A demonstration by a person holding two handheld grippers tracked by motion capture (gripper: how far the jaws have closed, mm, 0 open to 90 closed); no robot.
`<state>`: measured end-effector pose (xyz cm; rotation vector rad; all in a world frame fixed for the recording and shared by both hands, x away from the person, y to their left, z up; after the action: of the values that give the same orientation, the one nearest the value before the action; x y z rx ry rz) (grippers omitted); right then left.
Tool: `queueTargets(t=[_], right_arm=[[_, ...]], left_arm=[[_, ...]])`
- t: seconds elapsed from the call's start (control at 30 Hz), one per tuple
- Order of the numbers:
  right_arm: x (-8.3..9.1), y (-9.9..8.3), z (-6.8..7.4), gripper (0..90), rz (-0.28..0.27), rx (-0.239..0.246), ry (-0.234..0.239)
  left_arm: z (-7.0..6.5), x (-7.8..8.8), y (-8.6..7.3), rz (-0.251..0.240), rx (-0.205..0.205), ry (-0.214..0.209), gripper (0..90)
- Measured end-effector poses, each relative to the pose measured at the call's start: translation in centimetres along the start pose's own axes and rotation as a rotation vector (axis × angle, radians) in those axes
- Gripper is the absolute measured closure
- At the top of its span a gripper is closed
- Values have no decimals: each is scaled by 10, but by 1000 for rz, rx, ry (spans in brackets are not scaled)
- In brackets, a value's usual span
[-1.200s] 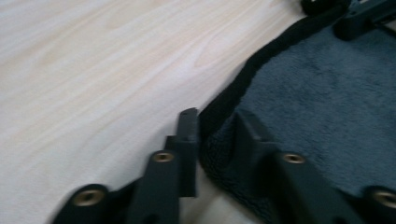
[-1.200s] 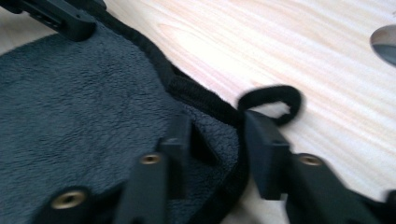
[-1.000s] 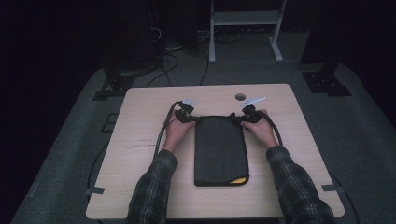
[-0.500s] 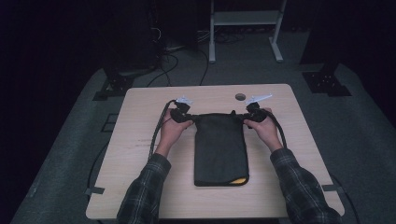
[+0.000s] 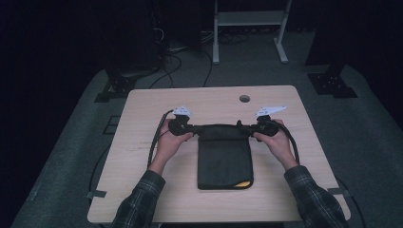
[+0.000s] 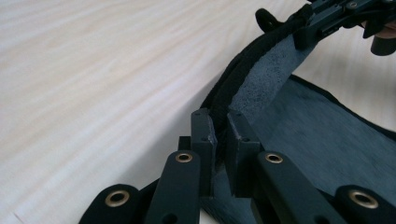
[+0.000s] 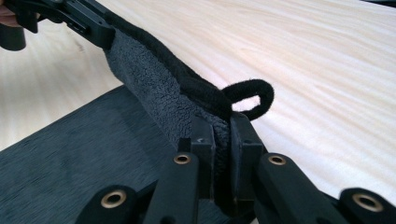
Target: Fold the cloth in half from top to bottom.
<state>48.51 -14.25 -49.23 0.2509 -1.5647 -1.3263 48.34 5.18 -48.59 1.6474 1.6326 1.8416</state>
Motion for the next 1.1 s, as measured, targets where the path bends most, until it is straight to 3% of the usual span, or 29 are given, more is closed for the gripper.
queueTargets(t=[0.2,0.63,0.93,1.1], right_arm=[[8,-8,21,813,-7,24,17],[31,-32,58,811,3,71,43],[41,-62,90,803,45,90,89],[38,-77,98,785,85,108,86]], left_arm=[[-16,12,-14,-12,1,-20,831],[-60,30,-39,3,-69,-60,830],[-79,32,-70,70,-59,-94,827],[-86,28,-90,120,-51,-109,819]])
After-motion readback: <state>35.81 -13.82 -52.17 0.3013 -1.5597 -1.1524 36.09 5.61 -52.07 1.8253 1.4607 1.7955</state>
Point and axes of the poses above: each handheld gripper's, and its own axes: x roughly backward along the jaws, y roughly out of its top, z roughly to its left, the point moved 10 cm from there along -x, roughly forward along the jaws, and after that the axes turned 3 degrees about x, right-handed, at the moved point
